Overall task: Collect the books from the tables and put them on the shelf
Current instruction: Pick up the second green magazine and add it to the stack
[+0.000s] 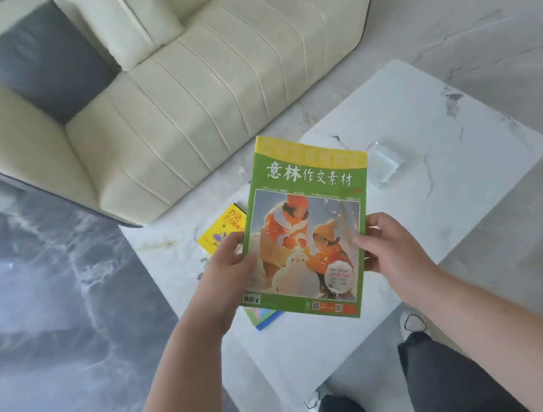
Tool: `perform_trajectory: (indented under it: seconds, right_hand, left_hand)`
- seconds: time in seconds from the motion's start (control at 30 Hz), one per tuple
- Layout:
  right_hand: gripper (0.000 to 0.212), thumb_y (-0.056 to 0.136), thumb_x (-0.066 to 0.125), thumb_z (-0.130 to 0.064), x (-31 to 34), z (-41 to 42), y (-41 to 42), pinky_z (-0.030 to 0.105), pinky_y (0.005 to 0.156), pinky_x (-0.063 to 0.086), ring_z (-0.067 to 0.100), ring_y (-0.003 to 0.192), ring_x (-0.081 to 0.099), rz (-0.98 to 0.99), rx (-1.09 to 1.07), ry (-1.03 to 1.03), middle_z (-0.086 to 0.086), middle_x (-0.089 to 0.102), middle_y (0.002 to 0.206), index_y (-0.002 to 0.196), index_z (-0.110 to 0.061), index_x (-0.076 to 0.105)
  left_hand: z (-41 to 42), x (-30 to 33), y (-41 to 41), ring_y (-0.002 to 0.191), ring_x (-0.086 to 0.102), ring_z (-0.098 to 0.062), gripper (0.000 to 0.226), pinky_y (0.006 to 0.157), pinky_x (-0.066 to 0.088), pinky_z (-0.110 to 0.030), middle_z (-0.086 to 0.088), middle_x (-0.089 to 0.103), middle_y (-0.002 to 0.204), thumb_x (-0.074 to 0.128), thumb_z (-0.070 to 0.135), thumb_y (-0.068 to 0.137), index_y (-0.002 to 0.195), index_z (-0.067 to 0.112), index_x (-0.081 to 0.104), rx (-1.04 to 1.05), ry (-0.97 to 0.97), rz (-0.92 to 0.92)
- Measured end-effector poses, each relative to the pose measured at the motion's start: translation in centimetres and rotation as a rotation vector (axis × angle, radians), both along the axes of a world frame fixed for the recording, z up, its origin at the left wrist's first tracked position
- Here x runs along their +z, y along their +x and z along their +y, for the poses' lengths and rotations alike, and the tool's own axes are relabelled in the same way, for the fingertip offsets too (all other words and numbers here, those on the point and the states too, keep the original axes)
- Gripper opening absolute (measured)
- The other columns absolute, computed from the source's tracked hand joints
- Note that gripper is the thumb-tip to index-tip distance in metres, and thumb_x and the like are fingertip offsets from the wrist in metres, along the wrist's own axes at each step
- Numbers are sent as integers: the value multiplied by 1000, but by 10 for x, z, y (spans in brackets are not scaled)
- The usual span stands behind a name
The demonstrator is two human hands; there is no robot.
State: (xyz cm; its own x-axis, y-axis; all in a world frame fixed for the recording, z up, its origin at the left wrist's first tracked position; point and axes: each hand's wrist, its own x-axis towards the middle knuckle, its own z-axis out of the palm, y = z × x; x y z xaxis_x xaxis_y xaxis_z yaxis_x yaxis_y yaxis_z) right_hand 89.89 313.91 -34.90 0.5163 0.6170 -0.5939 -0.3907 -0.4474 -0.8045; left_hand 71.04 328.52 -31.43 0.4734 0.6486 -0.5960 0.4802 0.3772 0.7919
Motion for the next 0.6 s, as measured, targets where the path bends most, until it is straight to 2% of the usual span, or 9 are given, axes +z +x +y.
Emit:
perform_trajectory:
  seconds: [0.1, 0.27, 0.43, 0.6]
  right_hand:
    - [1, 96, 54, -8, 36, -11, -39, 38, 64, 53, 28, 78, 72, 5, 0, 44, 14, 72, 90, 96, -8, 53]
    - [7, 96, 56, -6, 69, -21, -68, 35, 62, 52, 23, 72, 72, 8, 54, 138, 9, 70, 81, 101, -5, 52]
    - [8, 97, 55, -7, 85, -26, -92, 34, 61, 53, 23, 72, 70, -61, 68, 182, 13, 68, 83, 103, -5, 51]
    - [8, 96, 53, -5, 100, -25, -144, 40, 64, 54, 29, 75, 69, -47, 70, 195, 21, 71, 93, 104, -6, 54]
  left_hand:
    - [-16, 42, -48, 79, 75, -31, 18, 75, 57, -45, -11, 80, 92, 47, 11, 101, 108, 18, 62, -8, -3, 3]
    - [-35, 64, -88, 78, 75, -30, 21, 69, 57, -38, -13, 78, 96, 46, 7, 101, 112, 15, 63, 62, -29, -9]
    - [-34, 79, -117, 89, 75, -33, 22, 79, 57, -45, -14, 77, 104, 47, 8, 101, 115, 14, 63, 52, 13, -59]
    - [-22, 100, -165, 87, 76, -32, 19, 69, 60, -40, -12, 78, 102, 50, 10, 100, 113, 13, 64, -14, 85, -74]
